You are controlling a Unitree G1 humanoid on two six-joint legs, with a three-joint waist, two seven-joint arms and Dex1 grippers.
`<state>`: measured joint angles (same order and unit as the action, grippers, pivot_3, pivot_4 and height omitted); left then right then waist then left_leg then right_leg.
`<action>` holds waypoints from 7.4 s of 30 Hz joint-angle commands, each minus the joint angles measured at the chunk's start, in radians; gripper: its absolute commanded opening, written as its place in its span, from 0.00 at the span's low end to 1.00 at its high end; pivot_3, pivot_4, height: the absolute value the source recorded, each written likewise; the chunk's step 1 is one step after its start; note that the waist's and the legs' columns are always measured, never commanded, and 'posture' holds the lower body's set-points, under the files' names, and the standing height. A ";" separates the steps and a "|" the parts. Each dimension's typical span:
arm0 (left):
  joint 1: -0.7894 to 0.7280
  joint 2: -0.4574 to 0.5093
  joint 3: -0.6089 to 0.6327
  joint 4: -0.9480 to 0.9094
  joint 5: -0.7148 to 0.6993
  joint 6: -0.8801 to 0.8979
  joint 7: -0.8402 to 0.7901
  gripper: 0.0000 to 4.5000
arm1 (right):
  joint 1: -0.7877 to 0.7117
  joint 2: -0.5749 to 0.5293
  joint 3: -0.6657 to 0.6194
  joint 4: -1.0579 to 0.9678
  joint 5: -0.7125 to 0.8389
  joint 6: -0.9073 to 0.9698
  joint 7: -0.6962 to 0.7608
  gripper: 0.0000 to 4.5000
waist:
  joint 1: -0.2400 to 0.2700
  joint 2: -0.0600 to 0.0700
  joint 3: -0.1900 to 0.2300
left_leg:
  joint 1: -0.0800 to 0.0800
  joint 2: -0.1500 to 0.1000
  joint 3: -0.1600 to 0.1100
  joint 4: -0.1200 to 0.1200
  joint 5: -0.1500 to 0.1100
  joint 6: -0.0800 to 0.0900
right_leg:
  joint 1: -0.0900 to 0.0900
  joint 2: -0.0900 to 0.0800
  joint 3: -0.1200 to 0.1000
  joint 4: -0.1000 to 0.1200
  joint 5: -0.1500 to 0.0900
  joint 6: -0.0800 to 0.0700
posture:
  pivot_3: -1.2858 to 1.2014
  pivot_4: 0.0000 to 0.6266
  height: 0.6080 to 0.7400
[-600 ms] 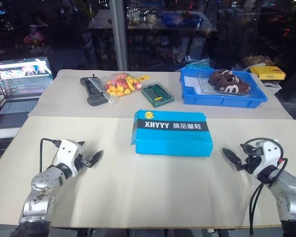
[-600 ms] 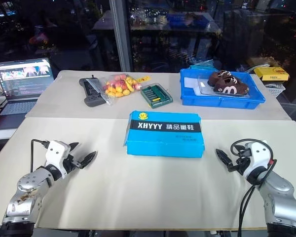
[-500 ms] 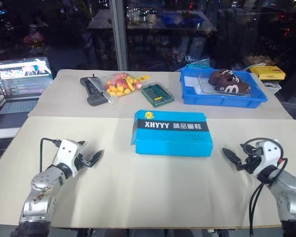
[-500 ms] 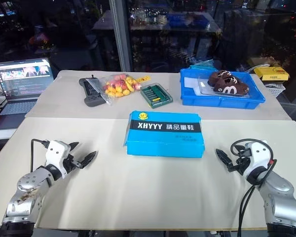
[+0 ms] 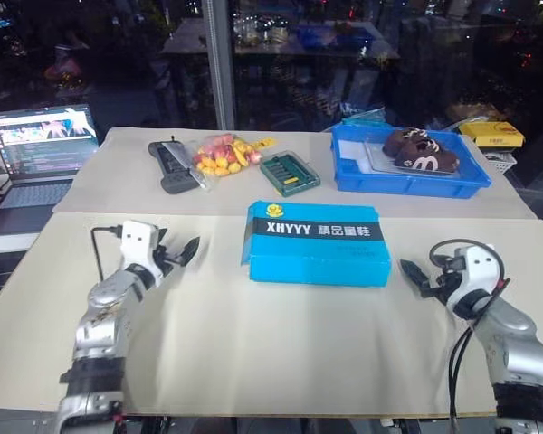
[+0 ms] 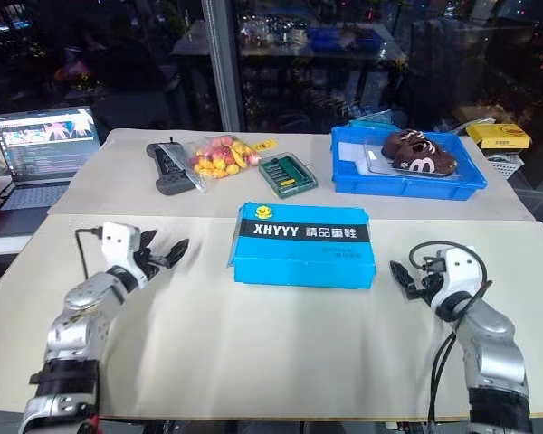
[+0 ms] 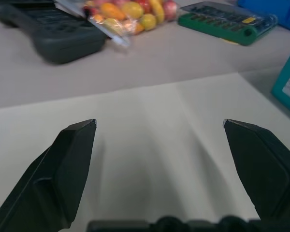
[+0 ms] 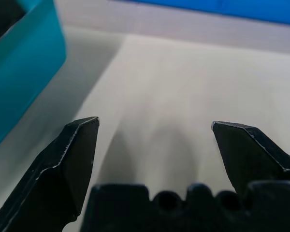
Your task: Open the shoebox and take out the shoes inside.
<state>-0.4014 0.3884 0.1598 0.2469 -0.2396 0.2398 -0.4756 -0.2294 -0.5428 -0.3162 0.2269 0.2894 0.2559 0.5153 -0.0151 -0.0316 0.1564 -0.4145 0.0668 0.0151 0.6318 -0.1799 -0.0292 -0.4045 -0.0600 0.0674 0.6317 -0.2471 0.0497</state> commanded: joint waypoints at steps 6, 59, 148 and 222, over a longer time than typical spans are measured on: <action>-0.341 -0.185 -0.117 0.434 0.147 -0.220 0.125 0.49 | -0.271 0.062 0.078 0.343 -0.084 -0.201 -0.022 0.51 | -0.004 0.000 0.000 | -0.001 -0.001 0.000 0.001 0.000 0.000 | 0.000 0.000 0.001 -0.001 0.003 -0.002 | 0.52 0.24 1.00; 0.045 0.419 -0.014 -0.368 -0.029 0.271 -0.450 0.99 | -0.030 -0.328 0.110 -0.372 0.033 0.399 0.380 1.00 | -0.022 -0.005 -0.001 | -0.002 0.000 -0.002 -0.004 -0.001 0.000 | -0.011 0.002 0.002 0.010 -0.007 -0.005 | 0.52 0.24 1.00; 0.248 0.812 0.564 -0.760 -0.808 0.754 -0.668 1.00 | -0.760 -0.264 0.428 -0.345 0.378 0.570 0.742 0.24 | -0.029 -0.001 0.015 | -0.009 0.003 -0.001 0.005 -0.001 0.000 | -0.019 0.003 0.003 0.017 -0.003 -0.010 | 0.52 0.24 1.00; 0.356 0.783 0.458 -0.794 -0.631 0.578 -0.662 1.00 | -0.680 0.059 0.475 -0.312 0.589 1.001 0.725 0.01 | -0.030 -0.001 0.015 | -0.010 0.004 -0.001 0.003 0.000 -0.001 | -0.021 0.005 0.003 0.019 -0.001 -0.013 | 0.52 0.24 1.00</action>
<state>-0.0359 1.1730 0.6085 -0.5396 -0.8782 0.8453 -1.1440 -0.8816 -0.4799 0.1979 -0.0642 0.8434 1.2471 1.2380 -0.0448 -0.0330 0.1715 -0.4240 0.0705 0.0137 0.6348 -0.1799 -0.0301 -0.4251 -0.0551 0.0707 0.6505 -0.2484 0.0369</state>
